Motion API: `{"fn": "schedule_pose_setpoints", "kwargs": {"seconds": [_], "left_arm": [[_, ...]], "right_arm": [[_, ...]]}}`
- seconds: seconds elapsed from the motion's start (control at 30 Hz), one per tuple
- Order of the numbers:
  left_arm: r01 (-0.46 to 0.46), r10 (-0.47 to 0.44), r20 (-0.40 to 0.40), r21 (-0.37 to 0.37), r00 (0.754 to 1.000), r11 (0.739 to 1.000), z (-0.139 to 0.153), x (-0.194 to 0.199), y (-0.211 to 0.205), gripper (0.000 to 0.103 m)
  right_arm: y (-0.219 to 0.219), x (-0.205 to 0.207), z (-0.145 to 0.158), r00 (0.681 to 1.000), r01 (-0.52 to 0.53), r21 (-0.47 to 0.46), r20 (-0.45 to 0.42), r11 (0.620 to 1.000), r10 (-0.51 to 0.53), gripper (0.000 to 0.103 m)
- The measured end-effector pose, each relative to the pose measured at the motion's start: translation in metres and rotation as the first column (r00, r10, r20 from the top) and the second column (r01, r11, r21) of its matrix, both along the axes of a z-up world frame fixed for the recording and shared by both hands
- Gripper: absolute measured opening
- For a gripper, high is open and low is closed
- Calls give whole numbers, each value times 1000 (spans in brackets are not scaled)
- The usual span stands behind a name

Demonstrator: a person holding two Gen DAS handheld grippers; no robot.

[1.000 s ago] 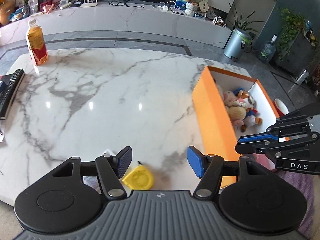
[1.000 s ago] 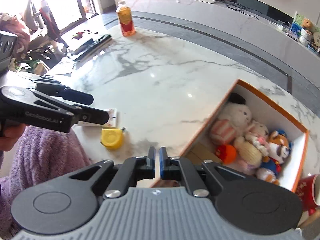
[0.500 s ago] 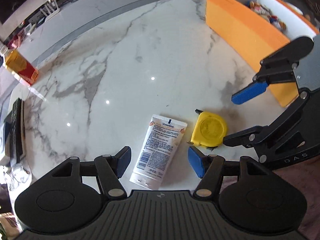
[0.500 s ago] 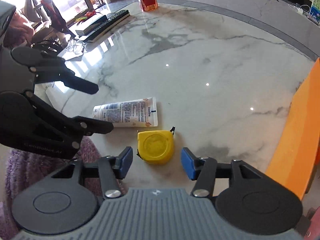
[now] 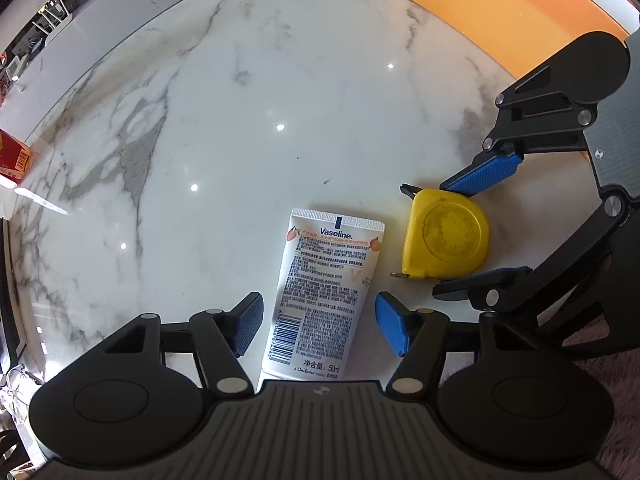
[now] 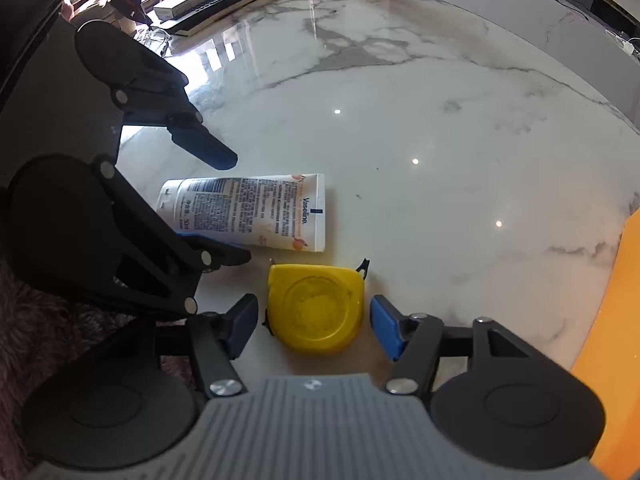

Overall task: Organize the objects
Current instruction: 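Grasp the Vaseline tube with the left tool while the right tool grasps the yellow tape measure, then carry the tube and tape measure over the orange box and lower them inside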

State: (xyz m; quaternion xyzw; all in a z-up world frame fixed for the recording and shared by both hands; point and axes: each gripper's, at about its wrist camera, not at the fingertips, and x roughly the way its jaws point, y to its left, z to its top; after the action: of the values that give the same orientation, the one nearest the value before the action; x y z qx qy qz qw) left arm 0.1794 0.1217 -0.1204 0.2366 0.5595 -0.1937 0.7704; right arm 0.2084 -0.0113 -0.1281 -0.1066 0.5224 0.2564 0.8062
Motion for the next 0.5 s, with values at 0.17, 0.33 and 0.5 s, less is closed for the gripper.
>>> {"fn": "schedule_pose_setpoints", "kwargs": {"seconds": [0.17, 0.33, 0.5], "left_arm": [[-29, 29, -21, -36, 999, 999, -2, 8, 1, 63], [-63, 62, -2, -17, 998, 998, 0, 6, -3, 58], [-185, 186, 0, -91, 983, 978, 15, 7, 4, 57]], "right_arm": [[-5, -4, 2, 1000, 9, 14, -10, 1000, -9, 57], [-17, -16, 23, 999, 38, 44, 15, 998, -39, 57], [-43, -35, 54, 991, 100, 81, 77, 992, -106, 57]]}}
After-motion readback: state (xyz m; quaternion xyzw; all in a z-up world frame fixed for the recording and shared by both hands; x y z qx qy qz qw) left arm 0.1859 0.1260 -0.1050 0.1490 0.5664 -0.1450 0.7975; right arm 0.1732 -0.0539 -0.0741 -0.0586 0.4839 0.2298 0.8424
